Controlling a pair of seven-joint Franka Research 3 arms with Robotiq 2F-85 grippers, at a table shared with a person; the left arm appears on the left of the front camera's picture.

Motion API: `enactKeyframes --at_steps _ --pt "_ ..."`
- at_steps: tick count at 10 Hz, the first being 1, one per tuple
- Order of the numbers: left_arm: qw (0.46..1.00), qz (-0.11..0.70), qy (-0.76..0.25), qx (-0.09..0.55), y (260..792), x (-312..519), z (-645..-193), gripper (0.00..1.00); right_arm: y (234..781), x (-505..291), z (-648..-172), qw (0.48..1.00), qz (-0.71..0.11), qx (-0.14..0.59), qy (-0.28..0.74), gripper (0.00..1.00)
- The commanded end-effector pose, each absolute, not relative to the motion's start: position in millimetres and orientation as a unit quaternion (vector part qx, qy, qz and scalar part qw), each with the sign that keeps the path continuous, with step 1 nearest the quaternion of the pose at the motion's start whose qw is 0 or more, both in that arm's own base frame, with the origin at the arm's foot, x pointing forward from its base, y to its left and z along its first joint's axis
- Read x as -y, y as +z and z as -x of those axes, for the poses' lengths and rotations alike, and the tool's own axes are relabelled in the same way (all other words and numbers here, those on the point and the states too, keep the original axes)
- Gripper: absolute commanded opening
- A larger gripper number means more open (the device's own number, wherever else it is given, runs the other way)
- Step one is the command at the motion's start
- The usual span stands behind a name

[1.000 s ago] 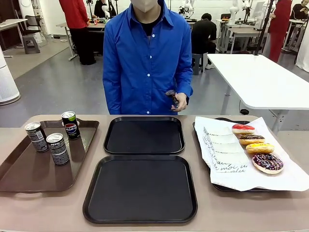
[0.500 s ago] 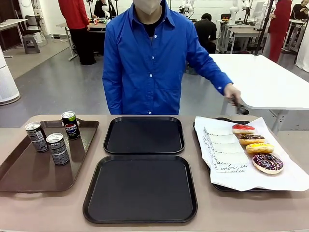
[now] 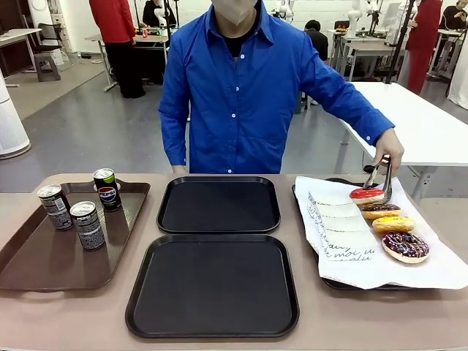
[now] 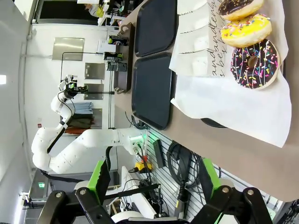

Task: Set up donuts and drinks on trays.
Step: Pick up one Pepsi coke and place it on the Flat Tray.

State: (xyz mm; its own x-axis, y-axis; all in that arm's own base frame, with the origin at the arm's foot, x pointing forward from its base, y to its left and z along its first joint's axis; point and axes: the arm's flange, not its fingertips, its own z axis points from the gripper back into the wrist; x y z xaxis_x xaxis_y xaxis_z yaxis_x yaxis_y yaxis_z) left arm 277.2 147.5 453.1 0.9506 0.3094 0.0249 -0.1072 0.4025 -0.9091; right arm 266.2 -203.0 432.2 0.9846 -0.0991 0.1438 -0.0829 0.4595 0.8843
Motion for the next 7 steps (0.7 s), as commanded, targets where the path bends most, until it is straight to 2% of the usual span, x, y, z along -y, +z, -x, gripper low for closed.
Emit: enactKeyframes --at_steps 1,5,7 --pt "0.827 0.538 0.133 0.093 455 -146 -279 1.00 431 204 -266 0.845 -0.527 0.090 -0.001 1.00" --pt "0.827 0.538 0.133 0.093 455 -146 -279 1.00 431 204 -266 0.845 -0.527 0.090 -0.001 1.00" --pt "0.854 0.502 0.110 0.079 470 -134 -287 1.00 431 204 -266 0.845 -0.527 0.090 -0.001 1.00"
